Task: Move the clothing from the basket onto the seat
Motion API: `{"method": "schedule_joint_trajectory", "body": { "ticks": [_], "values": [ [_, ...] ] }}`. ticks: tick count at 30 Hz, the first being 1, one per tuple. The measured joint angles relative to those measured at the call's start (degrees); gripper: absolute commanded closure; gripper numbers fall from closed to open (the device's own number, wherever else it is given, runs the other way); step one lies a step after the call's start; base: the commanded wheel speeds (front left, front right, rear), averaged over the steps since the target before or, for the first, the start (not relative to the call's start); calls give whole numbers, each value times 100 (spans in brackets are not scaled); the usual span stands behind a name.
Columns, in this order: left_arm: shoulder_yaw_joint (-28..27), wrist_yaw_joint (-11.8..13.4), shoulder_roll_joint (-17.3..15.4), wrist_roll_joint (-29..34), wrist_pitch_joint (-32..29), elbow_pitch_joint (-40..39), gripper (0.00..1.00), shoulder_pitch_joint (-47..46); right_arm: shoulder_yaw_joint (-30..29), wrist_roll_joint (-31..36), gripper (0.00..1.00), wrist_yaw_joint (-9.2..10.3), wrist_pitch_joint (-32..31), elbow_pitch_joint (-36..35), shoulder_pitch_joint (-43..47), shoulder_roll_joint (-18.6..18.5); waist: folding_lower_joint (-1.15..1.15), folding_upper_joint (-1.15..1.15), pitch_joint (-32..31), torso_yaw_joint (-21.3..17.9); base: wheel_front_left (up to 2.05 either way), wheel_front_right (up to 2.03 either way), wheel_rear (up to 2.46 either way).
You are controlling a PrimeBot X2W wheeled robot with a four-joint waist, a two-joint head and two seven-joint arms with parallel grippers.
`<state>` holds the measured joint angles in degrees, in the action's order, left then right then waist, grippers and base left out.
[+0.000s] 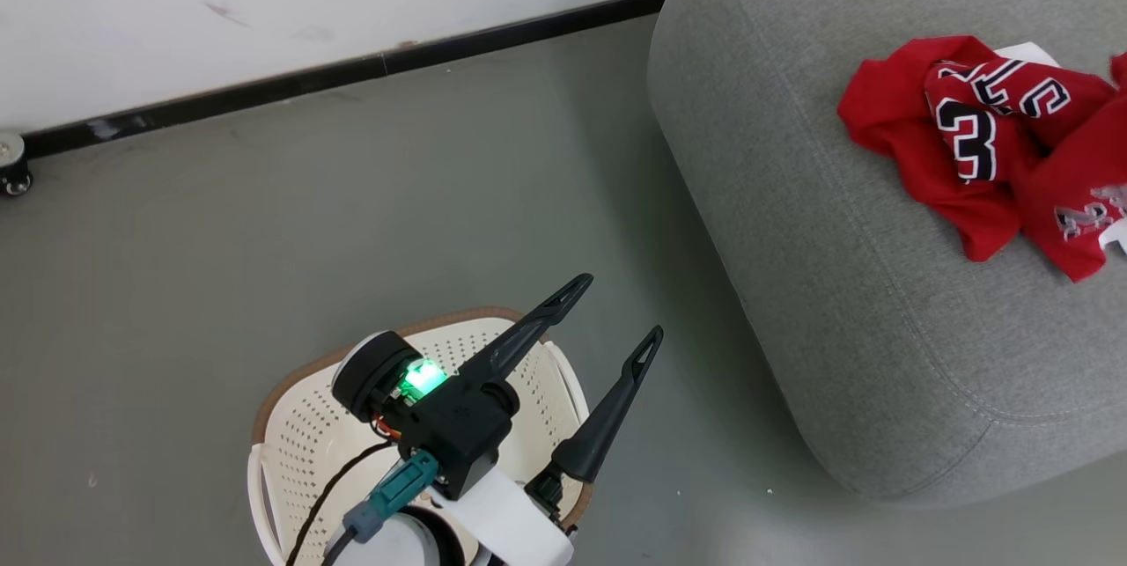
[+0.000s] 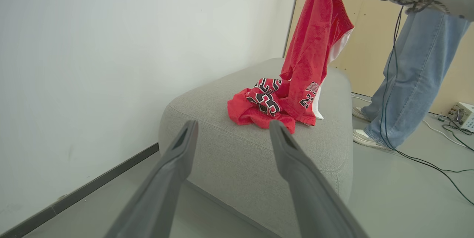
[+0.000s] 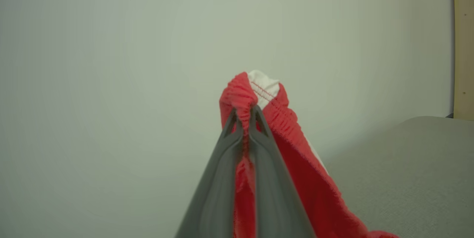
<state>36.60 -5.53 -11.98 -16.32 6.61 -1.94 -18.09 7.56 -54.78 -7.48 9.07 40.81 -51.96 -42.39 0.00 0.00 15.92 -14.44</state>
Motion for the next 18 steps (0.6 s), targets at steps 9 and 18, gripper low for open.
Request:
{"method": "schedule_joint_trajectory", "body": {
  "ticks": [9, 18],
  "values": [
    [60, -1, -30, 60, -160, -125, 0, -145, 315, 637, 100, 0, 111, 614, 3, 387, 0, 0, 309, 73, 0, 0, 0],
    [71, -2, -74, 92, -266, -202, 0, -264, 534, 1416, 100, -1, 186, 1437, 3, 465, 0, 0, 632, 120, 0, 0, 0]
  ]
}}
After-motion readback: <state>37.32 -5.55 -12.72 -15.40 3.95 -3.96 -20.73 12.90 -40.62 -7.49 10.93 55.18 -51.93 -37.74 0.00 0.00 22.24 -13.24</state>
